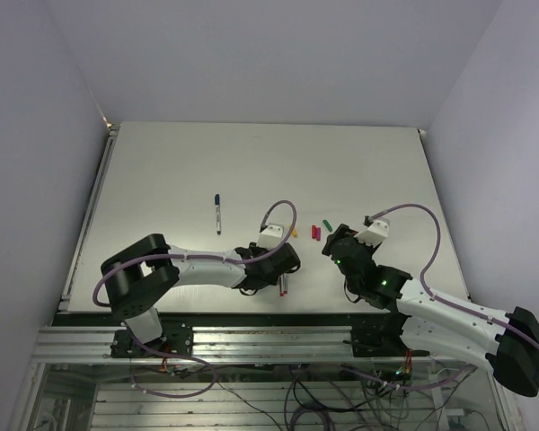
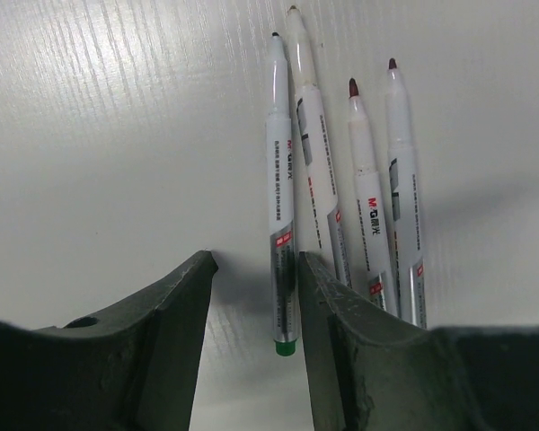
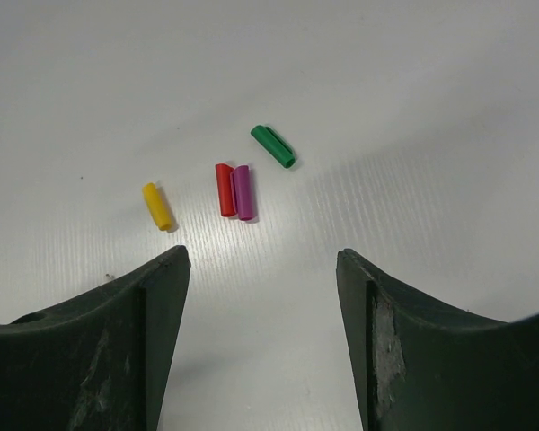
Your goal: Insert the pens into the pen caps
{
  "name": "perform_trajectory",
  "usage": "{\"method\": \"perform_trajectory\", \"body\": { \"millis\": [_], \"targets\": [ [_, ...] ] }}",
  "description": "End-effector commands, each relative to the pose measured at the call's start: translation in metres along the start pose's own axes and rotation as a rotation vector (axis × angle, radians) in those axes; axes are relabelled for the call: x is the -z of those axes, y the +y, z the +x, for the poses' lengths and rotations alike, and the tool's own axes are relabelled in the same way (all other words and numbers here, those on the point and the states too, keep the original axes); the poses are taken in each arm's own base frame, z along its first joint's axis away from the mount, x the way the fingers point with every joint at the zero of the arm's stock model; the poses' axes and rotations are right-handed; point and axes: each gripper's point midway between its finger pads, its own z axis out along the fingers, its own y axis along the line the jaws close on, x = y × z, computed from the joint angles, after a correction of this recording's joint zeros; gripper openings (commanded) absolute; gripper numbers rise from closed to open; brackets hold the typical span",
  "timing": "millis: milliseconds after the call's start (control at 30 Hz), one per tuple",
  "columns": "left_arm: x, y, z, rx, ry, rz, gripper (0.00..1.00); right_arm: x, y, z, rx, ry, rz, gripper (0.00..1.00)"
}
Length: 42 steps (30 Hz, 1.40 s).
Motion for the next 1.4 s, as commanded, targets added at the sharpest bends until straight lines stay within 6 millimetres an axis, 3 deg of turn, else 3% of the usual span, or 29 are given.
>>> {"method": "perform_trajectory", "body": {
  "millis": [0,433,633,767,967,1133,1200,1367],
  "targets": [
    [-0.003,0.008,0.004,-0.028,0.008,-0.056,0.53,-0.002,-0.001,0.001,-0.018,-0.010,0.005,0.66],
    [-0.009,0.035,0.014,-0.063,0.080,-0.090,0.44,-0.001,-0.001,0.003,-0.037,-0.003,-0.003,0.66],
    [-0.010,0.047,0.028,-0.086,0.129,-0.126,0.28,-0.002,0.000,0.003,-0.038,-0.009,-0.004,0.66],
    [-0.011,0.048,0.045,-0.084,0.182,-0.106,0.08,-0.003,0.000,0.001,-0.036,-0.017,0.005,0.66],
    [-0.016,0.047,0.060,-0.097,0.223,-0.077,0.07,-0.004,-0.001,-0.018,0.001,-0.070,0.048,0.63],
    [-0.010,0.040,0.045,-0.075,0.167,-0.035,0.07,-0.010,-0.002,-0.043,0.088,-0.153,0.130,0.62],
    [-0.005,0.034,0.034,-0.057,0.129,0.000,0.07,-0.016,0.000,-0.050,0.124,-0.152,0.134,0.56],
    [0.010,0.021,0.015,-0.016,0.053,0.109,0.07,-0.049,-0.007,-0.053,0.102,-0.044,0.121,0.48]
  ]
}}
